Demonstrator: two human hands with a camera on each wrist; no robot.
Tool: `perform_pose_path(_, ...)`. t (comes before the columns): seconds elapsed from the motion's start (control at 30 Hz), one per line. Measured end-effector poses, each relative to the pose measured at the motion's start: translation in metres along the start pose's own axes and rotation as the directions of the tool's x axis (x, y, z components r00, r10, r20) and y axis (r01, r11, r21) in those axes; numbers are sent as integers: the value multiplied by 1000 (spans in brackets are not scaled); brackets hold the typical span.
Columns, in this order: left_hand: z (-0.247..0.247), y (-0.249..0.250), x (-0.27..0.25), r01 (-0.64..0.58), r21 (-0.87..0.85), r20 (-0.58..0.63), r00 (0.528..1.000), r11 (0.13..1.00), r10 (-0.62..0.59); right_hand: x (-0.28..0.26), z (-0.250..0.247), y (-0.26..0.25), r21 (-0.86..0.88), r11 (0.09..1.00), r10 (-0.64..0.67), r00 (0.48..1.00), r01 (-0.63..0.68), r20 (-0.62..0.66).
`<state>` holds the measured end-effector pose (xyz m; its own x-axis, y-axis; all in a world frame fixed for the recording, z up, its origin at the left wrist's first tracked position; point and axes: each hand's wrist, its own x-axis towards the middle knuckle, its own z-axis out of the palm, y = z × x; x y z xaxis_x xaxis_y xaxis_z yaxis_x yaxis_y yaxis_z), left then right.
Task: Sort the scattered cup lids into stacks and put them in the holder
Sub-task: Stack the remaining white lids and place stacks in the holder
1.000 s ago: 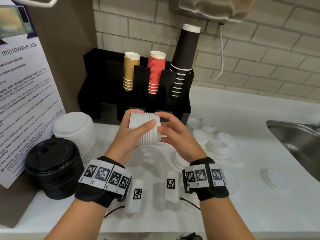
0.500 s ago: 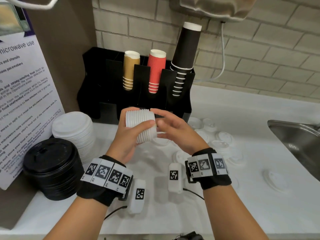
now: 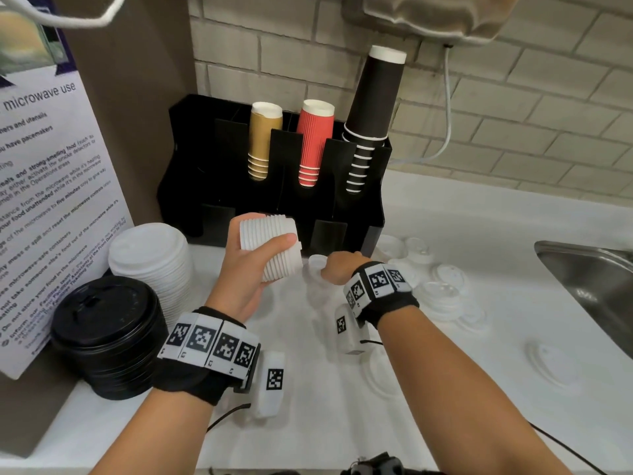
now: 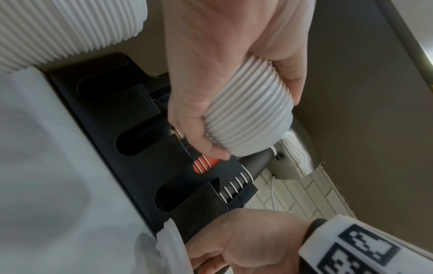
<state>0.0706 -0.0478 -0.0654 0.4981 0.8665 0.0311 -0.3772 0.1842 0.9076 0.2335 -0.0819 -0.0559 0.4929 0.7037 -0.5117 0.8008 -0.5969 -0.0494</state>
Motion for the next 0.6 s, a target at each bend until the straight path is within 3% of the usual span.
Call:
perform_pose_path(0.23,-3,2,-1,0,-6,-7,1000,1000,0,-1,6,-5,-145,989,-9,999,4,-35)
perform_pose_path(0.33,-4,1,-1,0,10,-18,1000,1000,0,-4,3,-2,-78,996,-38,998,34,-43)
perform_pose_path(0.4,-6,-1,0,2,18,-29,1000,1000,-1,-6,0,4,33,995,-90,987,95,-133)
perform_pose_path(0.5,-5,-3,0,-11,52,-25,1000,999,12,-17,0,12,245,917,-188,884,314,-429)
perform_pose_path(0.6,-2,-6,0,-45,105,-35,998,993,49,-35,8,10,497,684,-145,768,533,-624)
